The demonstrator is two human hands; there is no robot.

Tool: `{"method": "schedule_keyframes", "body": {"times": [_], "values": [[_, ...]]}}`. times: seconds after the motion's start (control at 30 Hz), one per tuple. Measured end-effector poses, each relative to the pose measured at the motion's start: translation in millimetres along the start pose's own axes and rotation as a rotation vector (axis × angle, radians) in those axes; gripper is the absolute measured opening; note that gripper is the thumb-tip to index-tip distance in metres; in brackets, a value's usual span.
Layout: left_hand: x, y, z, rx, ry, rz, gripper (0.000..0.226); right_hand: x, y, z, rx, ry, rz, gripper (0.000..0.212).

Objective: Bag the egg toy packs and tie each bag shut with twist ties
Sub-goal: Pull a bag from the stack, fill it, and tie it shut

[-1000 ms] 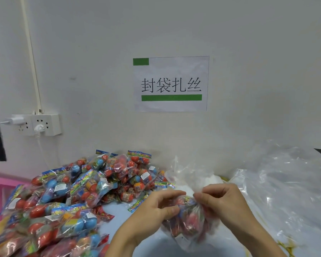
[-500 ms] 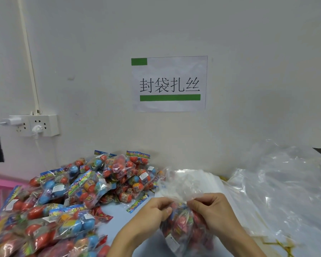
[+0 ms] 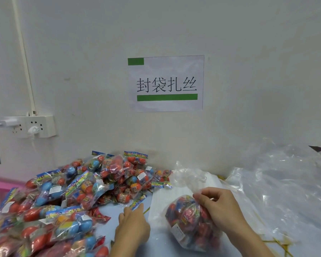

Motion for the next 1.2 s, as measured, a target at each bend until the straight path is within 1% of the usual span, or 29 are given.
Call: {"method": "schedule_keyframes", "body": {"times": [0.1,0.2,0.27,0.37,0.43,0.5,0.57,0.6,0.67,0.73,0.8,0.83,0.9,0.97,1.0,1.07,1.13,1.2], "values": [[-6.1,-3.5,-0.6,0.045,0.145,0.033,0.066,-3.4,-0.3,-0.2,0.005,-0.007,0.017,0.013],[-7.1,-6.2,-2.9,0.073,0.182,0.008,0.057,-4.7,-0.5,0.3,0.003,0.000,0.020,0.016],[-4.7,-6.2,-3.8,0.074,0.164,-0.048,0.047,-4.9,-0.5,0.0,0.001,-0.002,0.023,0.016],[7.4,-4.2,-1.1,0.064,0.116,-0.225,0.027,-5.4,-1.0,-0.4,-0.002,0.010,0.030,0.016],[18.2,-5.4,2.4,0.064,0.076,-0.335,0.019,-5.4,-0.9,-0.5,-0.004,0.014,0.025,0.015],[25.4,-5.2,7.0,0.079,-0.005,-0.388,0.015,-5.6,-1.1,-0.8,-0.013,0.016,0.023,0.012],[30.8,-4.7,11.4,0.092,-0.173,-0.420,0.010,-5.7,-1.3,-0.9,-0.019,0.017,0.020,0.011],[32.4,-3.5,13.5,0.095,-0.312,-0.433,0.013,-5.4,-1.2,-0.9,-0.018,0.015,0.015,0.010],[33.2,0.0,12.4,0.050,-0.694,-0.410,0.017,-4.7,-0.9,-0.5,-0.016,0.015,-0.001,0.010],[34.4,-1.1,-0.4,-0.054,-1.025,-0.331,0.014,-3.8,-1.1,-0.2,-0.015,0.019,-0.022,0.010],[36.1,-6.4,-19.7,-0.188,-1.213,-0.222,0.011,-2.7,-0.7,-1.1,-0.015,0.031,-0.048,0.010],[36.5,-9.7,-29.9,-0.254,-1.261,-0.159,0.011,-2.2,-0.4,-1.6,-0.012,0.036,-0.061,0.010],[34.7,-19.2,-52.1,-0.391,-1.240,-0.027,0.012,-1.7,-0.5,-1.6,-0.006,0.039,-0.084,0.009],[31.7,-31.8,-71.6,-0.522,-1.103,0.036,0.014,-2.8,-1.1,0.0,0.005,0.043,-0.091,0.009],[29.2,-36.0,-77.8,-0.561,-1.037,0.030,0.016,-4.2,-1.9,1.4,0.014,0.042,-0.085,0.009],[26.2,-41.1,-83.9,-0.568,-0.969,-0.019,0.016,-9.5,-4.6,5.4,0.031,0.015,-0.049,0.014],[25.6,-44.1,-89.0,-0.592,-0.983,-0.046,0.013,-16.7,-7.3,9.1,0.047,0.004,0.008,0.023],[26.5,-46.1,-92.9,-0.632,-1.030,-0.047,0.016,-23.4,-10.2,13.7,0.067,0.030,0.057,0.029]]}}
Point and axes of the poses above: each hand's wrist, its own y-axis towards the middle knuckle, its own x-axis out of the back of the hand, z = x × y, the point moved 8 cm from there along y, towards the middle knuckle, and after that the axes turned 2 degrees about x, right-handed, at the moved point
